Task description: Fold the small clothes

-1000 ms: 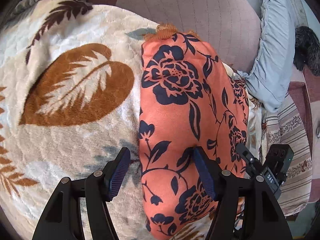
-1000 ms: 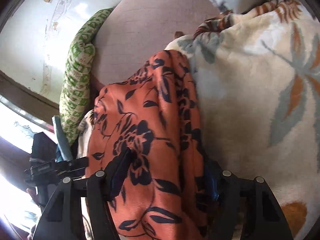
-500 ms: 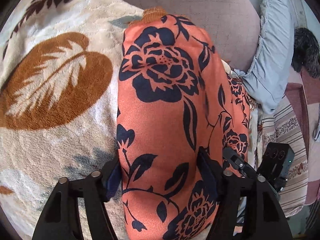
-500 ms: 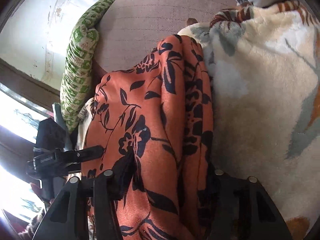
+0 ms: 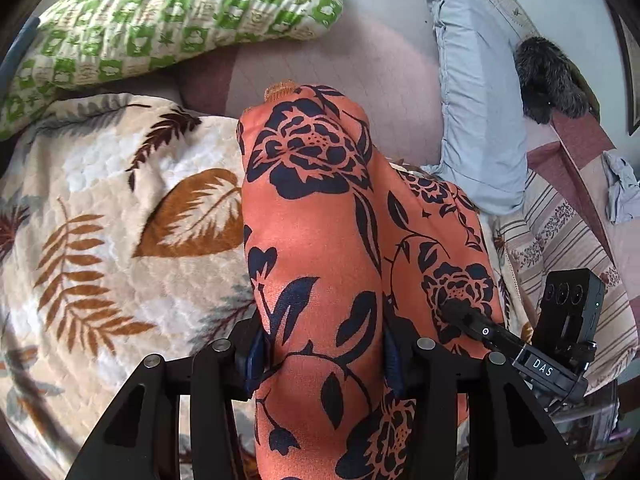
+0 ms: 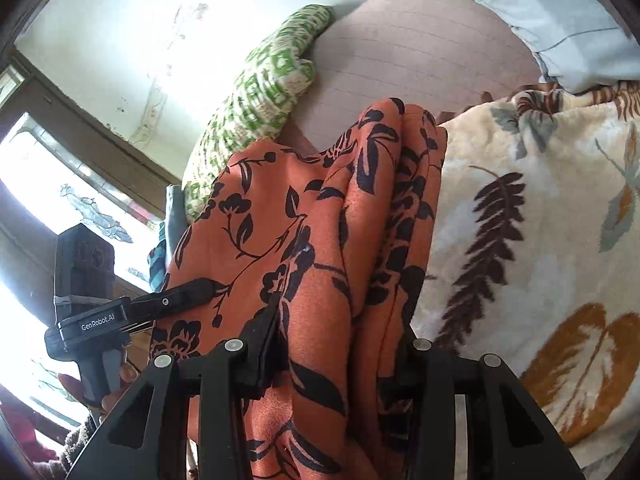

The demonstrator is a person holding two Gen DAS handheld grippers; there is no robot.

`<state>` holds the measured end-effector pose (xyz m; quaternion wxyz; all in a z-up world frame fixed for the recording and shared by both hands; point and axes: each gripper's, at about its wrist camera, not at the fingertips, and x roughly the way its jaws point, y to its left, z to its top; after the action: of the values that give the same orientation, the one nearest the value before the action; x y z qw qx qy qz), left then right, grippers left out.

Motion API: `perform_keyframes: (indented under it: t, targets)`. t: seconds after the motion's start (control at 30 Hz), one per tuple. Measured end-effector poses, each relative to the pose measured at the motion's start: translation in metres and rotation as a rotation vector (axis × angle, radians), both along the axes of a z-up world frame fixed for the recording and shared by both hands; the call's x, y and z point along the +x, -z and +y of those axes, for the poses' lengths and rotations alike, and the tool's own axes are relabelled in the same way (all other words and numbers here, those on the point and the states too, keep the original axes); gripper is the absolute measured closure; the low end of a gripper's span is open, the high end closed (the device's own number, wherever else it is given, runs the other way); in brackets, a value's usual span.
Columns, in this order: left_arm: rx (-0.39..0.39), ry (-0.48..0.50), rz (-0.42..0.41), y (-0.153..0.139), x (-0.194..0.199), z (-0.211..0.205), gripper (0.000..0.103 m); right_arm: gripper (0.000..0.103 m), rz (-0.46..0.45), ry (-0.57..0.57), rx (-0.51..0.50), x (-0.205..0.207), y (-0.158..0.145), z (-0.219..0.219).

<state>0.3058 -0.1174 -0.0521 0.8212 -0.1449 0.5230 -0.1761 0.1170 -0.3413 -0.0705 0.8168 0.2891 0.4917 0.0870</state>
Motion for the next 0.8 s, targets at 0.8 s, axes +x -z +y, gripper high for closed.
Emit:
perform_keyframes:
  t: [0.8]
  targets:
    - [0.014, -0.114, 0.22, 0.082, -0.084, 0.07, 0.042, 0.031, 0.181, 0.037, -0.027, -0.079, 0.073, 0.032]
